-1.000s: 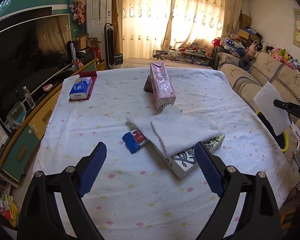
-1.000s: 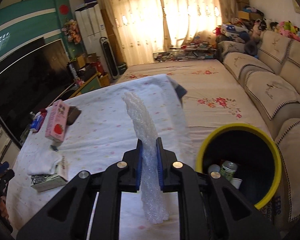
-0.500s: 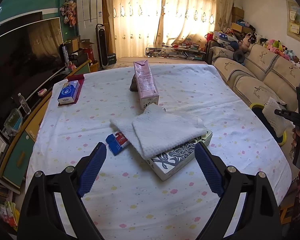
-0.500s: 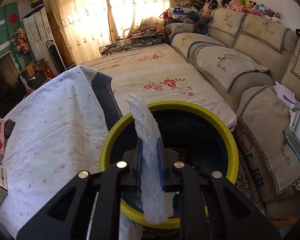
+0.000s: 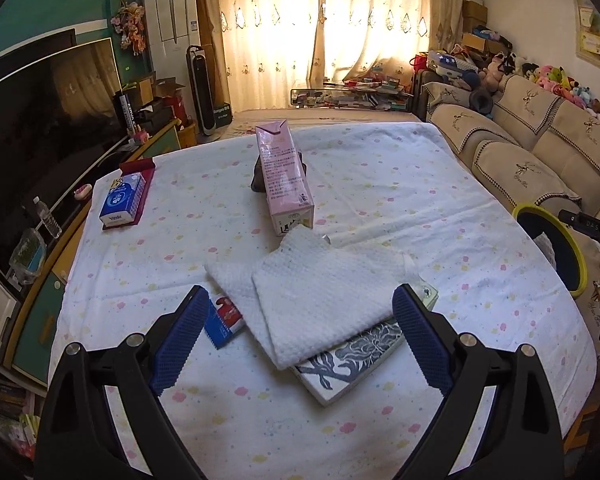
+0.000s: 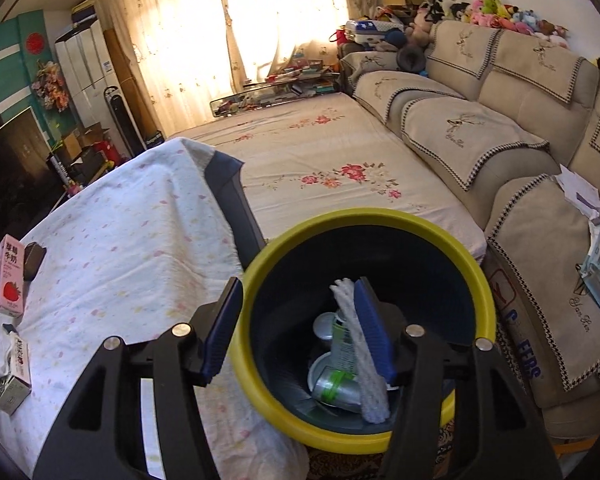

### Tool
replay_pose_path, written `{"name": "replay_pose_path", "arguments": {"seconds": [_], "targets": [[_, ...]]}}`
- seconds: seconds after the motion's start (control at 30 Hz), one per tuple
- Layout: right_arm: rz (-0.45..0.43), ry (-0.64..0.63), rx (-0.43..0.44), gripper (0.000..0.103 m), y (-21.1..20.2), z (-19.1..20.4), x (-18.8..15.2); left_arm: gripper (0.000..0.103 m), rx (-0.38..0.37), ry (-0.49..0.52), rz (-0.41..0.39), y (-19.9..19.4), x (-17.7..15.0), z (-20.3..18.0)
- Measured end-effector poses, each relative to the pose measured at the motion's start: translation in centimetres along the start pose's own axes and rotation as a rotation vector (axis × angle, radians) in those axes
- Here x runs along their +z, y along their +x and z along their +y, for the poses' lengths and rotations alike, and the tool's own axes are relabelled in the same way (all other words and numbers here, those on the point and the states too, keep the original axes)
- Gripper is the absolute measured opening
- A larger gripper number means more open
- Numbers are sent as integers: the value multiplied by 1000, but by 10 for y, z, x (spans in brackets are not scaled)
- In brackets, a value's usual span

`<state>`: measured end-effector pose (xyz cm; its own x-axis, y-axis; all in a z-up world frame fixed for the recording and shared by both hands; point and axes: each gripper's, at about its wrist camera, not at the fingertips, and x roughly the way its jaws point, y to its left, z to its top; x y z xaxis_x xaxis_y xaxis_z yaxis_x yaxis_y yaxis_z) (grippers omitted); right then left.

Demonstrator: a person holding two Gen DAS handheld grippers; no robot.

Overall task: Collect trash
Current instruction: 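Grasp the pink drink carton upright with the left tool, then carry the pink carton over the yellow bin and open the left tool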

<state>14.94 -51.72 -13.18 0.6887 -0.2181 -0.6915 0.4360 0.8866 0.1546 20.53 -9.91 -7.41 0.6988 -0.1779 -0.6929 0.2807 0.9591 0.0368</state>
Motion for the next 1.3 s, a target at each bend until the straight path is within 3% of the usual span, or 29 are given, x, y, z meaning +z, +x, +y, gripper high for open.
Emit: {"name": "replay_pose_path", "arguments": {"seconds": [0.37, 0.7, 0.97, 1.1, 1.3], "targets": [[7, -13, 25, 57, 1, 10, 0, 92, -4, -16, 16, 49, 61, 10], [23, -5, 38, 58, 6, 7, 0, 90, 26, -55, 119, 119, 101, 20], [28, -9, 44, 58, 7, 7, -1, 66, 49, -62, 178, 156, 106, 20], [28, -6, 46, 58, 7, 6, 0, 43, 36, -54, 190, 162, 105, 19], [22, -8, 51, 58, 3, 5, 0, 41, 49, -16, 133, 142, 109, 13]]}}
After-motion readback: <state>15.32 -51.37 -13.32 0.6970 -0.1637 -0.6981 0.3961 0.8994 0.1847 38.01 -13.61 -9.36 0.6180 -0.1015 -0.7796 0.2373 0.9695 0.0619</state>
